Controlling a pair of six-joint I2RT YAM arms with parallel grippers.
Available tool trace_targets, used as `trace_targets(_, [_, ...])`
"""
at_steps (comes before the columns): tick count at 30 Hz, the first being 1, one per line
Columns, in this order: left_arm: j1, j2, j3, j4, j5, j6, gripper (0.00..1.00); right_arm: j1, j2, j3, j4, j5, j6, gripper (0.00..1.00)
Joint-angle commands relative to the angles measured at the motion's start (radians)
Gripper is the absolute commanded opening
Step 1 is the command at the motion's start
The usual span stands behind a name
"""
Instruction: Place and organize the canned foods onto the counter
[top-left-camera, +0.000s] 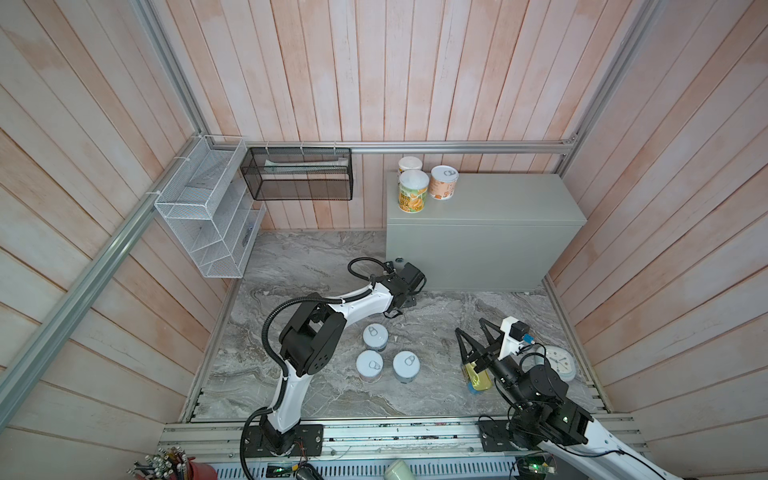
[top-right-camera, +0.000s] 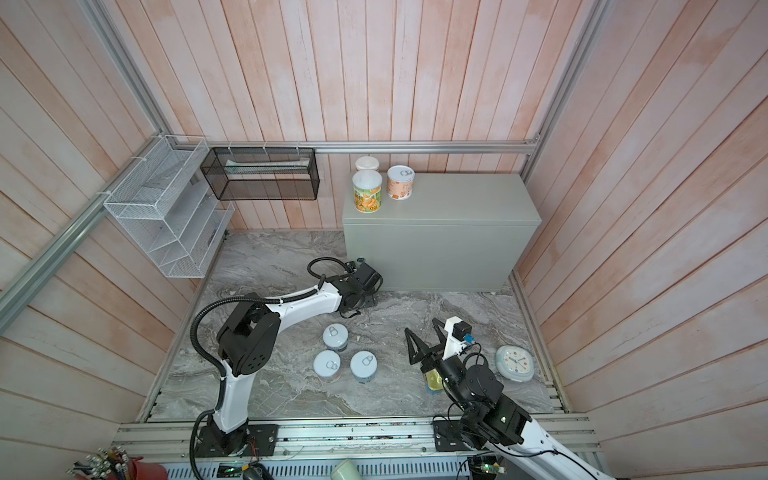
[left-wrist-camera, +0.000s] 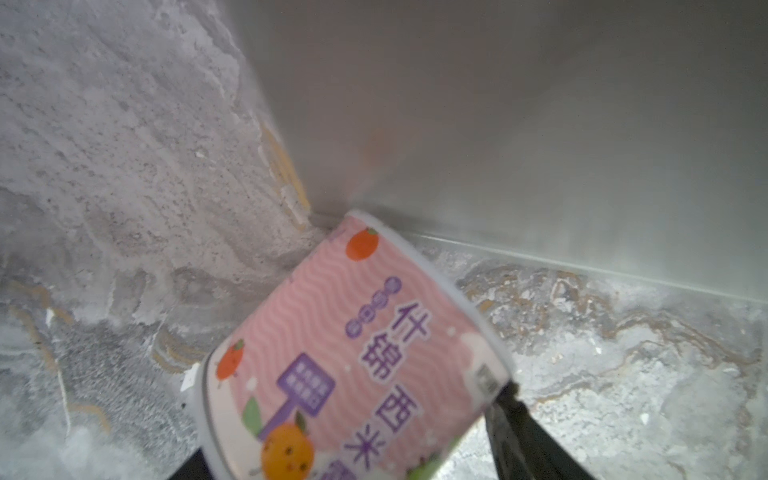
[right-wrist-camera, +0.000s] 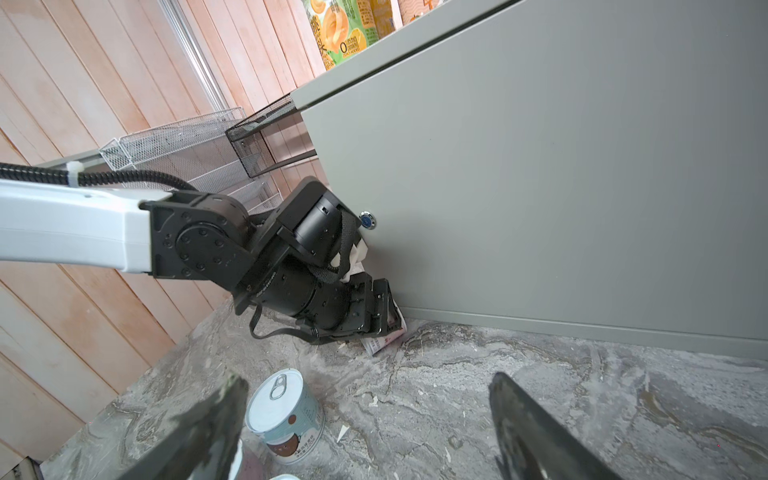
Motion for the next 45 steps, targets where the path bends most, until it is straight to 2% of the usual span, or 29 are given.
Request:
trace_targets(1, [0.041, -0.083, -0.096, 0.022, -0.033, -0.028, 0.81, -0.003, -0.02, 0.028, -0.035, -0.017, 0.021, 0.91])
trace_targets(11, [0.153, -0.295, -0.291, 0.072, -0.048, 0.022, 0.81, -0.003, 0.013, 0.024, -0.014, -0.041, 0.063, 0.91])
trace_targets(14, [0.158, -0.331, -0.293, 0.081, -0.047, 0.097, 0.82, -0.003, 0.049, 0.029, -0.007, -0.045, 0.065, 0.91])
trace_targets(16, [0.16, -0.338, -0.278, 0.085, -0.035, 0.188, 0.86, -0.003, 0.072, 0.033, 0.002, -0.056, 0.067, 0.91])
trace_targets(20, [0.167, -0.284, -0.168, 0.059, -0.017, 0.475, 0.96, -0.003, 0.116, 0.032, 0.031, -0.075, 0.073, 0.91])
trace_targets(23, [0.182, -0.191, -0.03, -0.019, -0.157, 0.585, 1.0, -0.003, 0.145, 0.032, 0.054, -0.083, 0.074, 0.91])
trace_targets(25, [0.206, -0.147, 0.037, -0.022, -0.153, 0.652, 1.0, -0.003, 0.169, 0.044, 0.055, -0.088, 0.069, 0.91])
trace_targets(31, [0.324, -0.086, 0.128, -0.032, -0.038, 0.701, 1.0, -0.002, 0.236, 0.096, 0.022, -0.096, 0.055, 0.91])
trace_targets(35, [0.376, -0.075, 0.119, -0.036, -0.076, 0.726, 1.0, -0.003, 0.244, 0.093, 0.034, -0.088, 0.057, 0.91])
trace_targets(40, [0.465, -0.056, 0.113, -0.066, 0.046, 0.742, 1.0, -0.003, 0.295, 0.091, 0.053, -0.082, 0.071, 0.91])
trace_targets(45, [0.555, 0.003, 0.159, -0.056, 0.064, 0.776, 1.0, -0.003, 0.37, 0.103, 0.087, -0.112, 0.077, 0.91])
